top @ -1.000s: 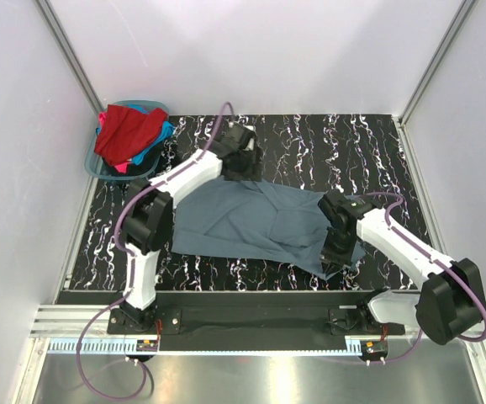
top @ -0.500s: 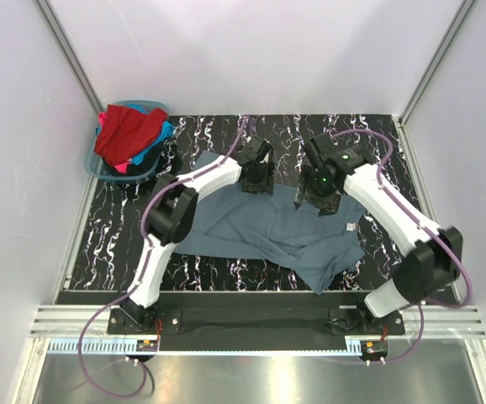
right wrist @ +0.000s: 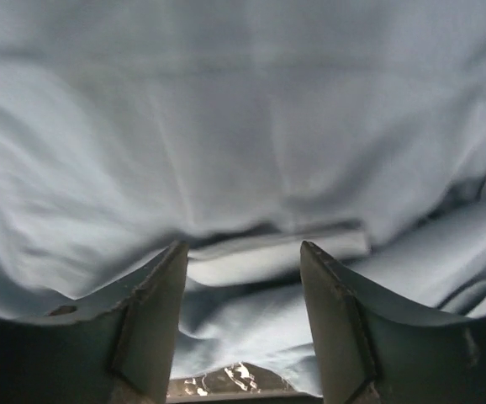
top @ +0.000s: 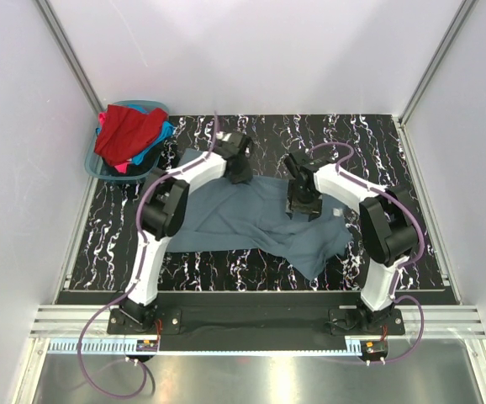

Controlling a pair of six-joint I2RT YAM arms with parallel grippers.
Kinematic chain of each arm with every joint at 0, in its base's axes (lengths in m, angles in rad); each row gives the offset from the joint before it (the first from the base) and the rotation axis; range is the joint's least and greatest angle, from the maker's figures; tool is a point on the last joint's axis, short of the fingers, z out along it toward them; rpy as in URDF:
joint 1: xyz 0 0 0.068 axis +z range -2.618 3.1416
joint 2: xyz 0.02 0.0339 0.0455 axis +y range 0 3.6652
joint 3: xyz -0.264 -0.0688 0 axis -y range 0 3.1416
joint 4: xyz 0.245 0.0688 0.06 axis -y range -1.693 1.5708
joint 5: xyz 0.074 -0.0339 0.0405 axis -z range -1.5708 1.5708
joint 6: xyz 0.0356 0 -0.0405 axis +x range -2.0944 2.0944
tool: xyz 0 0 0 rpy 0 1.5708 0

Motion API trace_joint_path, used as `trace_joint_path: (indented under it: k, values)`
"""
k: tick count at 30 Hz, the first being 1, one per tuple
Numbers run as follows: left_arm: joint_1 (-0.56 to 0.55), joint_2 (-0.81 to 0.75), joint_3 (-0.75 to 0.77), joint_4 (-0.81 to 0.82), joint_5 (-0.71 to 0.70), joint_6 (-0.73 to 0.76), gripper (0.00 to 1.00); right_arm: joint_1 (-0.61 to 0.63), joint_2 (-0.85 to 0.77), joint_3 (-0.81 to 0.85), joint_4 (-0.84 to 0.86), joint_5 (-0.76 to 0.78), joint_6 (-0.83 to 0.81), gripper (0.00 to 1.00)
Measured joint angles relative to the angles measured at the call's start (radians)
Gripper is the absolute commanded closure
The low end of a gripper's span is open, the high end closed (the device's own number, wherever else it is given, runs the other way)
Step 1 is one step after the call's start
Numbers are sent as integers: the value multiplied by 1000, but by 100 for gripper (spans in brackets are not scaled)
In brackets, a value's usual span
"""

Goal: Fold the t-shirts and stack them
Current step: Flatten the tshirt out

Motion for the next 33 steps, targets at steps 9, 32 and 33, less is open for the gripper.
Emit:
trace_joint_path:
  k: [9,32,33]
  values:
    - [69,-92,-141,42,-64,8,58,5,33,-6,151,-116,-147,38]
    - [54,-663,-764,-54,-3,275,64,240,164,102,254,-167,-264,36]
    - [51,-663,-776,-55,2,283,65,249,164,105,257,-166,-262,36]
